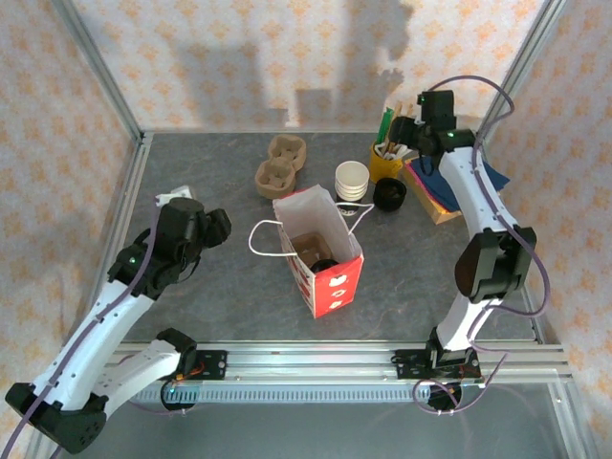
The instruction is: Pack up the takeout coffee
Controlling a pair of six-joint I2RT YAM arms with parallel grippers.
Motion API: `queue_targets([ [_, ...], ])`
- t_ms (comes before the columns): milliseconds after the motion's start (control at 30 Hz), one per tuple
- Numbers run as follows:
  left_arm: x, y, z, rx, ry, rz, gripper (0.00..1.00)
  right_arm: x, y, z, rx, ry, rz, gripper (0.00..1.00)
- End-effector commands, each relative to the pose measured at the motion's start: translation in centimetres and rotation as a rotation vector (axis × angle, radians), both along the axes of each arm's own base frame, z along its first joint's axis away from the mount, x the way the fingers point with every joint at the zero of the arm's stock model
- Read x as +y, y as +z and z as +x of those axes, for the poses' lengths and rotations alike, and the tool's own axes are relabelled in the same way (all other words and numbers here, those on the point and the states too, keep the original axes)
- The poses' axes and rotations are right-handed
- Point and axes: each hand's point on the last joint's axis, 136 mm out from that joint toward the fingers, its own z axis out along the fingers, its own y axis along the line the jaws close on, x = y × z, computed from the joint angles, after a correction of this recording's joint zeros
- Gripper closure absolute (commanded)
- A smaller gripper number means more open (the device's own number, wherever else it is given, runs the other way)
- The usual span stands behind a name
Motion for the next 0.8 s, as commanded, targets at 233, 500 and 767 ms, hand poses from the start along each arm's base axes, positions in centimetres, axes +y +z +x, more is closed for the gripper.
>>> queue_targets([
  [233,-0.5,-0.5,-0.2,-0.018,-0.028,-0.031,0.35,1.5,1.8,5.2,-0.105,0.066,0.007,0.44],
  [500,-0.6,-1.6,-0.1,-0.006,-0.04,-0.027,0.35,1.9,0.2,7.3,-0.049,0.071,-0.05,0.56],
  [767,-0.9,-2.1,-0.1,-0.006,-0.052,-0.032,0.35,1.9,-1.4,7.6,-0.014,0.057,-0.123,0.57],
])
